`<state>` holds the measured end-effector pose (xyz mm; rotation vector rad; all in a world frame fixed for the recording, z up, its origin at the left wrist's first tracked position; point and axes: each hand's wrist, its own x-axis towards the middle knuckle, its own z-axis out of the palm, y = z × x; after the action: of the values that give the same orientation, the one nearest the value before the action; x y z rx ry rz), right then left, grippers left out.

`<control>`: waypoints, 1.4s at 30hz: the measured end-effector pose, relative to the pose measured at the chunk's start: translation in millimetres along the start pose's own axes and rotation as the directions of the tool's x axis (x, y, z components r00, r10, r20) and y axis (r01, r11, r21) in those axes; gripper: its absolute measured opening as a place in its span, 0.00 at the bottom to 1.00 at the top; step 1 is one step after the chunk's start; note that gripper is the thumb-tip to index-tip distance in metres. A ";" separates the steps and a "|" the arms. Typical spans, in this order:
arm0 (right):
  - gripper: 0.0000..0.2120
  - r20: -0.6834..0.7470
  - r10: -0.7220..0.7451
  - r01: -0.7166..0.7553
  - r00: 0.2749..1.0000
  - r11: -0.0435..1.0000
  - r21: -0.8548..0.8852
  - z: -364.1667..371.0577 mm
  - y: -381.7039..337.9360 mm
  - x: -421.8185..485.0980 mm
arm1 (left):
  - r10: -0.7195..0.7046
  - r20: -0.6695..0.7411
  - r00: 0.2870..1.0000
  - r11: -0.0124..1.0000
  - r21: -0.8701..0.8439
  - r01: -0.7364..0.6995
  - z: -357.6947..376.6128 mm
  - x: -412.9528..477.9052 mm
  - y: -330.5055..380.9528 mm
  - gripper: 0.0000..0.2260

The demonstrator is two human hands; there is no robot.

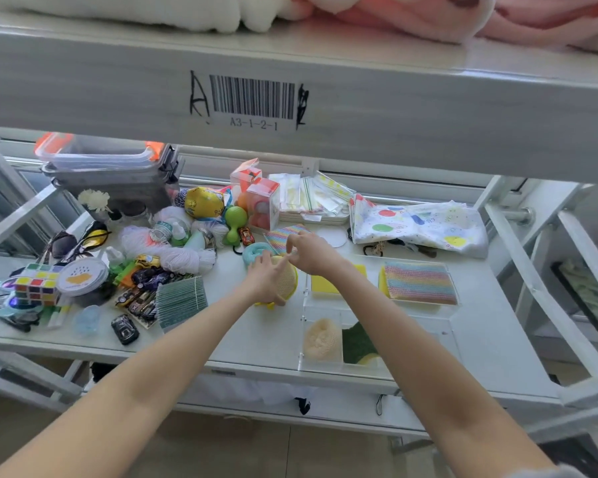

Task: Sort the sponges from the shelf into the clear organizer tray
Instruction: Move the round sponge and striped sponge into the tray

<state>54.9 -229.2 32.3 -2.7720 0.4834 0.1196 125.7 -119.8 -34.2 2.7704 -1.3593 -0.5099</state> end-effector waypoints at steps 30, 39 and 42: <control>0.14 -0.057 0.002 -0.012 0.998 0.982 -0.187 58.7 -0.7 97.3 | -0.027 -0.016 1.000 0.998 -0.063 0.026 -23.9 -23.2 -39.0 0.46; 0.18 -0.257 -0.151 0.128 0.955 0.986 -0.102 5.1 -2.7 43.4 | -0.021 -0.043 0.999 0.994 -0.106 0.016 -40.4 -29.9 -23.9 0.43; 0.18 -0.228 -0.119 0.129 0.966 0.991 0.027 -16.6 14.8 14.0 | -0.023 -0.063 0.998 0.993 -0.120 0.015 -53.0 -33.1 -14.2 0.43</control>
<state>63.5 -252.3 41.6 -2.7788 0.3602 -0.2360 133.4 -92.2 23.2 2.6824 -1.2477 -0.4817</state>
